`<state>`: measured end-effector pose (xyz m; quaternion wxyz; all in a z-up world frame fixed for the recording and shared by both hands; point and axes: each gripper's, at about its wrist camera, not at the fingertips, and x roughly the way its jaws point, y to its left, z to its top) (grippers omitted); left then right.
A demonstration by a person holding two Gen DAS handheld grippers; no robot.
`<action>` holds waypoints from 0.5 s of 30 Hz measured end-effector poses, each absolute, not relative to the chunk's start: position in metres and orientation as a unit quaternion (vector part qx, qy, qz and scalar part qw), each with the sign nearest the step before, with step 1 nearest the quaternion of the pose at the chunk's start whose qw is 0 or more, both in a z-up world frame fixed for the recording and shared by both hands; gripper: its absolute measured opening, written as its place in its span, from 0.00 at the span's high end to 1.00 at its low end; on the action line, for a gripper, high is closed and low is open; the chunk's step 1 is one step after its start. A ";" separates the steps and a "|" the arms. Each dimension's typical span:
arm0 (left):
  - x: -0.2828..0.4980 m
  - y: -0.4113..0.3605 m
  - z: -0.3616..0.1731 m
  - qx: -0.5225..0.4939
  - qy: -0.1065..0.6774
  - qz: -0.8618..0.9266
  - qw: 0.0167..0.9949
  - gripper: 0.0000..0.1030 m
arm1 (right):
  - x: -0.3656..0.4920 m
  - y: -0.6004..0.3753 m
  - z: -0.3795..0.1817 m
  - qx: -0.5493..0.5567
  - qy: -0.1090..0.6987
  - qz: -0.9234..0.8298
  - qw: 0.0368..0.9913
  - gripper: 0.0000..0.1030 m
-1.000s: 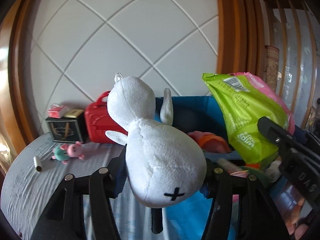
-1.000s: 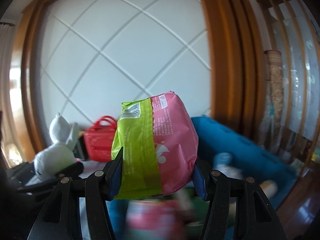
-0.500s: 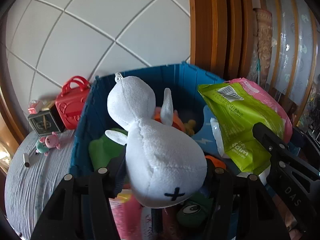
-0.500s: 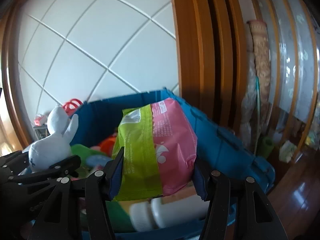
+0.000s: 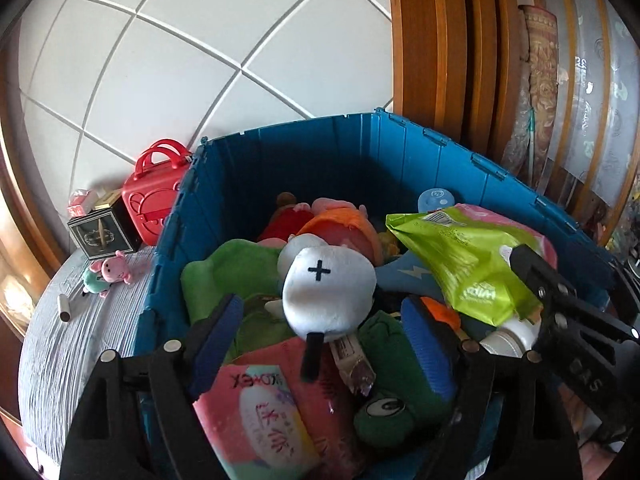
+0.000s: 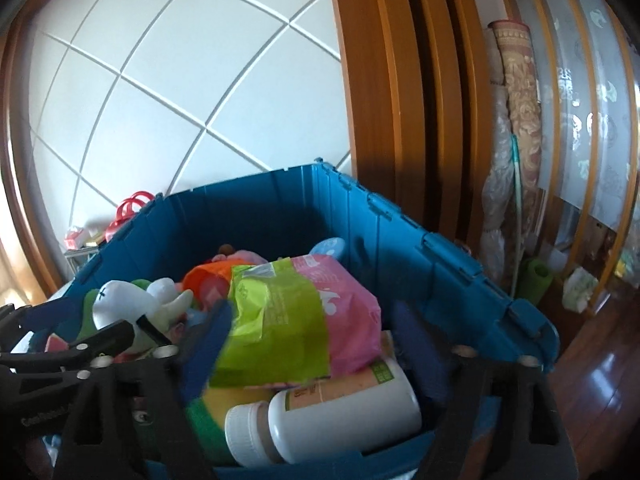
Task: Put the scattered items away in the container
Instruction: 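Open both tools to drop the bunny and wipes bag into the crate, withdraw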
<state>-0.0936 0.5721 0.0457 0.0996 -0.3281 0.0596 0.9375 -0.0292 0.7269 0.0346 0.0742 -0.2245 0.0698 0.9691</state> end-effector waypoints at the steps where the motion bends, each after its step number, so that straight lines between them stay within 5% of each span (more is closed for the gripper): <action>1: -0.090 0.568 0.048 -0.326 0.057 0.938 0.100 0.21 | -0.025 0.727 0.037 -0.220 0.068 0.970 0.074 0.08; 3: -0.083 0.562 0.053 -0.318 0.055 0.941 0.100 0.20 | -0.017 0.727 0.041 -0.212 0.070 0.972 0.074 0.00; 15: -0.034 0.459 0.078 -0.264 0.008 0.964 0.043 0.17 | 0.013 0.664 0.063 -0.180 0.066 0.981 0.018 0.00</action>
